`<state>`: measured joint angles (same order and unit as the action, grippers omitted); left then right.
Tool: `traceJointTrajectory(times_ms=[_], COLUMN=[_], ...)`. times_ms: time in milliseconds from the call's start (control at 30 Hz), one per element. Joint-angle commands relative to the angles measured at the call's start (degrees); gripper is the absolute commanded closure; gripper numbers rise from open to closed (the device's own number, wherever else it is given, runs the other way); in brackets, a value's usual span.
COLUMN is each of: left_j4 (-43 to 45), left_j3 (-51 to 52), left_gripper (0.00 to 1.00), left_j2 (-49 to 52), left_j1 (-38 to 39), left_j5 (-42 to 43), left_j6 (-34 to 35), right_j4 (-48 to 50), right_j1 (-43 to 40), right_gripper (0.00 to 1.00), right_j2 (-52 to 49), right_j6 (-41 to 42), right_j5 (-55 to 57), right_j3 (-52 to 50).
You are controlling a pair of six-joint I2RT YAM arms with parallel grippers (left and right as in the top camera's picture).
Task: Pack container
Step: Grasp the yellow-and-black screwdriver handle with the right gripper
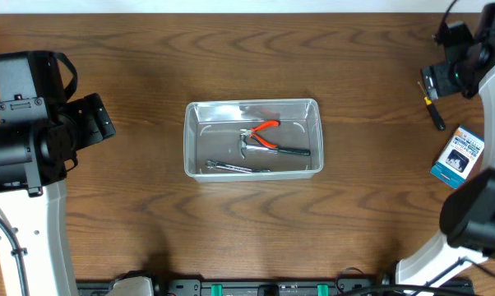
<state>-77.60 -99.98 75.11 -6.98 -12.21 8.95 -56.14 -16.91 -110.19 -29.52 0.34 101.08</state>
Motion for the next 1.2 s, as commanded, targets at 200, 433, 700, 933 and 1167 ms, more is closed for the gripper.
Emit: traceJointTrajectory(times_ms=[200, 433, 700, 933, 1167], left_j4=[-0.4, -0.4, -0.4, -0.4, -0.4], left_j3=[0.4, 0.4, 0.4, 0.4, 0.4], left_gripper=[0.05, 0.05, 0.05, 0.05, 0.05], left_j2=[0.1, 0.1, 0.1, 0.1, 0.1], left_j1=[0.0, 0.0, 0.0, 0.0, 0.0], left_j5=[-0.3, -0.3, -0.3, -0.3, -0.3], left_j6=[-0.3, -0.3, -0.3, -0.3, -0.3], right_j4=[2.8, 5.1, 6.7, 5.6, 4.3], right_j1=[-2.6, -3.5, -4.2, -5.0, -5.0], right_gripper=[0.10, 0.12, 0.12, 0.12, 0.12], right_j2=[-11.1, -16.5, -19.6, -22.9, -24.4], right_j6=[0.3, 2.7, 2.7, 2.7, 2.4], right_j5=[-1.2, -0.8, -0.5, -0.7, -3.3], right_j3=[-0.6, -0.6, -0.6, -0.6, -0.6])
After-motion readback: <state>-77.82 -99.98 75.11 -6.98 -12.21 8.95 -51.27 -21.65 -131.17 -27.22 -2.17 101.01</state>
